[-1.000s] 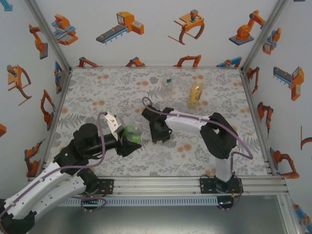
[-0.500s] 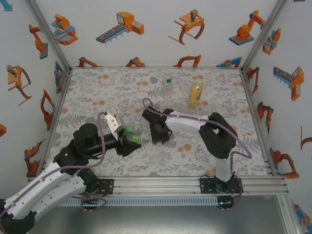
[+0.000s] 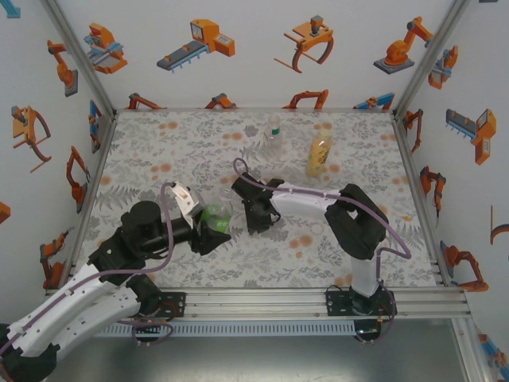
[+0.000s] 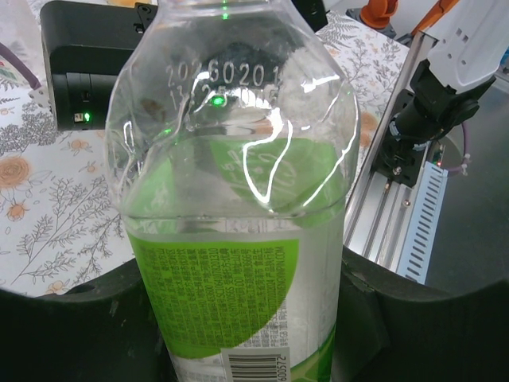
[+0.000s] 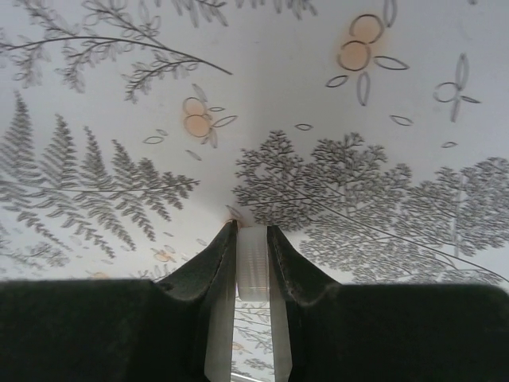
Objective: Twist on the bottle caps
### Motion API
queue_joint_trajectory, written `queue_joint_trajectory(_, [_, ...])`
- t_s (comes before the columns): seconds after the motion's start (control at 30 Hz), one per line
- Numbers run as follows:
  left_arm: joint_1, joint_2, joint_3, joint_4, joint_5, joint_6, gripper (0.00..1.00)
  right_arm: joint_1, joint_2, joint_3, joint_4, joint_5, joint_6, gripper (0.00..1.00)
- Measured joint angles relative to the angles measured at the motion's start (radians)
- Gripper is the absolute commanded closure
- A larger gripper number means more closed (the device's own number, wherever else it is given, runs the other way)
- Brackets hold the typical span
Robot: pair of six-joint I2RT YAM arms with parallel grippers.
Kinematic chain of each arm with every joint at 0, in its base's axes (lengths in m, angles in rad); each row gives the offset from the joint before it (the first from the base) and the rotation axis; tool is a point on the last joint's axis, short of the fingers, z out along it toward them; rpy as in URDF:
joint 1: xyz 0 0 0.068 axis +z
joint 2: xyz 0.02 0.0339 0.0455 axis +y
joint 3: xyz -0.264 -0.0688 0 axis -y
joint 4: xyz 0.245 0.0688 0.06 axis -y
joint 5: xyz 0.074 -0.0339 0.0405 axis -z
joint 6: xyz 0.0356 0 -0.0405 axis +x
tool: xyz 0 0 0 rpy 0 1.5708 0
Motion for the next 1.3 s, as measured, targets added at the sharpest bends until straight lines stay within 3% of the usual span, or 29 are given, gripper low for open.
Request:
queue_joint_trajectory(0.27, [0.0,0.027,0.0,0.0,0.001,0.0,1.0,-0.08,-0.109,-0.228,0.283,-0.16,0.114,0.75])
queue_joint_trajectory(0.47, [0.0,0.039,0.001,0.0,0.003,0.0,1.0,-0.132,-0.2,-0.359,0.357,-0.175,0.15,0.72])
queue_joint_trajectory(0.67, [0.0,0.043,0.002,0.0,0.003,0.0,1.0,-0.153,-0.237,-0.362,0.286,-0.117,0.137,0.63])
queue_joint_trajectory(1.0, [0.0,0.018,0.002,-0.003,0.001,0.0,1.0,-0.152,-0.148,-0.193,0.086,-0.011,0.051,0.55])
queue_joint_trajectory(1.3, [0.0,-0.017,0.002,-0.008,-0.005,0.0,1.0,-0.109,-0.044,-0.04,-0.05,0.055,-0.02,0.54])
